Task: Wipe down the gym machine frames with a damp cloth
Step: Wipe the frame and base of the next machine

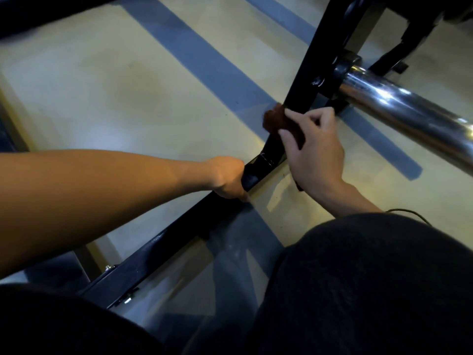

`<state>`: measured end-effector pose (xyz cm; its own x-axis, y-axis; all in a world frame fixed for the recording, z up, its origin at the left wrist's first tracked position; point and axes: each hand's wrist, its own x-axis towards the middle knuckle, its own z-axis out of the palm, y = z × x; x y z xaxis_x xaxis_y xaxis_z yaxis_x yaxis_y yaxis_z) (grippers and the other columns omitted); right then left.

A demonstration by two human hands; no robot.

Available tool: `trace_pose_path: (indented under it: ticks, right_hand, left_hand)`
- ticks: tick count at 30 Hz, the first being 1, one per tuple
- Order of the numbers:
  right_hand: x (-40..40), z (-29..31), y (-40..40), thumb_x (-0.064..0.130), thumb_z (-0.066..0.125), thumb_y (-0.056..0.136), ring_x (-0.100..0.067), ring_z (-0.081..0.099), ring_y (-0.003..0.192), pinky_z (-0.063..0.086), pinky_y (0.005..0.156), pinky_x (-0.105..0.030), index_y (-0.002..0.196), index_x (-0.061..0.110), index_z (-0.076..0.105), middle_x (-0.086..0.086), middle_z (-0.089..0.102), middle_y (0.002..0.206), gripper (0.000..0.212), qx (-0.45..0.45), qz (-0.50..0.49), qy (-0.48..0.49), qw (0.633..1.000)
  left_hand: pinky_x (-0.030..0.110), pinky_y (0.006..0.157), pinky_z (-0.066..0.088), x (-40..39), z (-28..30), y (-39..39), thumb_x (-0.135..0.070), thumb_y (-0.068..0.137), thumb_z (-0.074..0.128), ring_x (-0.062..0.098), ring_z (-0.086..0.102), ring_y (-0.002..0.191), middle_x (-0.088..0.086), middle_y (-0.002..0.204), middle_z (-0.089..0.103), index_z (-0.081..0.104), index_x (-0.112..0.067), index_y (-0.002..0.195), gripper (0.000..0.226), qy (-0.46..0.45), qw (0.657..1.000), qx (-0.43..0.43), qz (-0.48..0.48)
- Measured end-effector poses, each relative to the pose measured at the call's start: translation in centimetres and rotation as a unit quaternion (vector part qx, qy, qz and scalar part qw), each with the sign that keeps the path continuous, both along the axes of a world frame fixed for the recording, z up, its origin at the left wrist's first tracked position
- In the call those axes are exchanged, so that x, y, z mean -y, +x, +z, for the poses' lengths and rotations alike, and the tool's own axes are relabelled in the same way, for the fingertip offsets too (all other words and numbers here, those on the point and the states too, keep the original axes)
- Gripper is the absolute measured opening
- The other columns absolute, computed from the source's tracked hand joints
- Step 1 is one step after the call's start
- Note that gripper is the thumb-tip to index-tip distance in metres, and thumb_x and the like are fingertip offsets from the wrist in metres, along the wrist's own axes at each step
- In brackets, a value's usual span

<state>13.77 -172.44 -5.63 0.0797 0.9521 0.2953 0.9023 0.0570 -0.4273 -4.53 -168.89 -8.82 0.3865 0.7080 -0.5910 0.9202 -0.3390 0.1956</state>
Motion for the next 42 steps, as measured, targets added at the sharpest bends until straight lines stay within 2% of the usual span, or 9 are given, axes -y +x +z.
trace_pose_path:
  ticks: [3,6,11,16,23,28,35,39,42]
  right_hand:
    - [1.5,-1.3,0.2,0.036,0.062,0.102,-0.003,0.042,0.093,0.042,0.077,-0.026,0.145,0.025,0.06,-0.001,0.042,0.129,0.044,0.076,0.04,-0.049,0.995]
    - [2.3,-0.8,2.0,0.038,0.062,0.102,-0.006,0.044,0.089,0.042,0.074,-0.03,0.142,0.027,0.061,-0.002,0.043,0.127,0.041,0.081,0.003,-0.014,0.997]
    - [-0.2,-0.7,0.4,0.035,0.062,0.102,-0.014,0.051,0.082,0.043,0.06,-0.029,0.14,0.021,0.062,-0.009,0.049,0.125,0.04,0.088,0.012,0.056,0.994]
    - [1.9,-1.9,-0.2,0.033,0.057,0.105,-0.02,0.056,0.082,0.04,0.07,-0.032,0.146,0.02,0.058,-0.007,0.044,0.136,0.042,0.14,0.056,-0.048,0.987]
    - [0.2,-0.8,0.1,0.037,0.059,0.104,-0.01,0.048,0.087,0.039,0.068,-0.029,0.146,0.024,0.056,-0.009,0.047,0.132,0.044,0.08,-0.002,0.029,0.996]
    - [2.2,-2.3,-0.2,0.031,0.06,0.105,-0.013,0.05,0.087,0.039,0.074,-0.03,0.148,0.019,0.056,-0.008,0.044,0.133,0.045,0.113,0.066,-0.054,0.99]
    - [0.4,-1.4,0.4,0.033,0.063,0.102,-0.007,0.045,0.087,0.044,0.069,-0.028,0.143,0.022,0.059,-0.008,0.048,0.129,0.043,0.078,0.021,0.029,0.996]
    - [1.4,-3.0,-0.6,0.029,0.059,0.105,-0.014,0.054,0.088,0.056,0.084,-0.04,0.147,0.02,0.055,-0.004,0.041,0.133,0.044,0.092,0.092,-0.082,0.988]
    - [2.9,-2.2,1.0,0.029,0.06,0.105,-0.007,0.044,0.086,0.046,0.074,-0.03,0.145,0.02,0.058,-0.005,0.046,0.132,0.042,0.079,0.045,-0.041,0.995]
  left_hand:
    - [0.032,0.069,0.045,0.2,-0.2,0.0,-0.066,0.081,0.075,0.034,0.067,0.101,0.013,0.116,0.069,0.064,-0.011,0.119,0.067,0.019,1.0,-0.004,-0.003]
    - [0.032,0.07,0.045,0.5,0.0,-0.1,-0.063,0.082,0.075,0.035,0.067,0.103,0.014,0.116,0.069,0.064,-0.011,0.121,0.066,0.025,1.0,-0.005,0.001]
    - [0.033,0.069,0.043,0.8,0.9,0.1,-0.064,0.084,0.071,0.033,0.064,0.093,0.008,0.102,0.063,0.063,-0.016,0.11,0.055,0.043,0.999,-0.023,-0.016]
    - [0.031,0.071,0.04,1.7,1.3,-0.1,-0.059,0.091,0.064,0.033,0.067,0.103,0.009,0.109,0.067,0.066,-0.016,0.108,0.046,0.073,0.995,-0.053,-0.049]
    - [0.026,0.055,0.042,1.7,1.6,0.2,-0.054,0.087,0.071,0.025,0.058,0.067,0.001,0.08,0.06,0.056,-0.013,0.077,0.044,0.011,0.994,-0.096,-0.05]
    - [0.03,0.065,0.045,2.1,1.6,-0.2,-0.053,0.09,0.068,0.03,0.057,0.082,0.005,0.09,0.058,0.054,-0.017,0.086,0.039,0.02,0.994,-0.092,-0.052]
    - [0.029,0.064,0.05,1.6,1.8,0.0,-0.059,0.086,0.071,0.03,0.069,0.084,0.003,0.086,0.065,0.066,-0.015,0.091,0.044,0.002,0.993,-0.1,-0.06]
    - [0.031,0.067,0.046,1.7,1.6,-0.1,-0.058,0.089,0.069,0.029,0.057,0.081,0.003,0.08,0.055,0.052,-0.016,0.08,0.046,0.018,0.994,-0.097,-0.056]
    - [0.031,0.067,0.044,1.7,1.7,-0.2,-0.059,0.092,0.066,0.028,0.053,0.08,-0.001,0.07,0.045,0.044,-0.017,0.073,0.051,0.026,0.993,-0.101,-0.056]
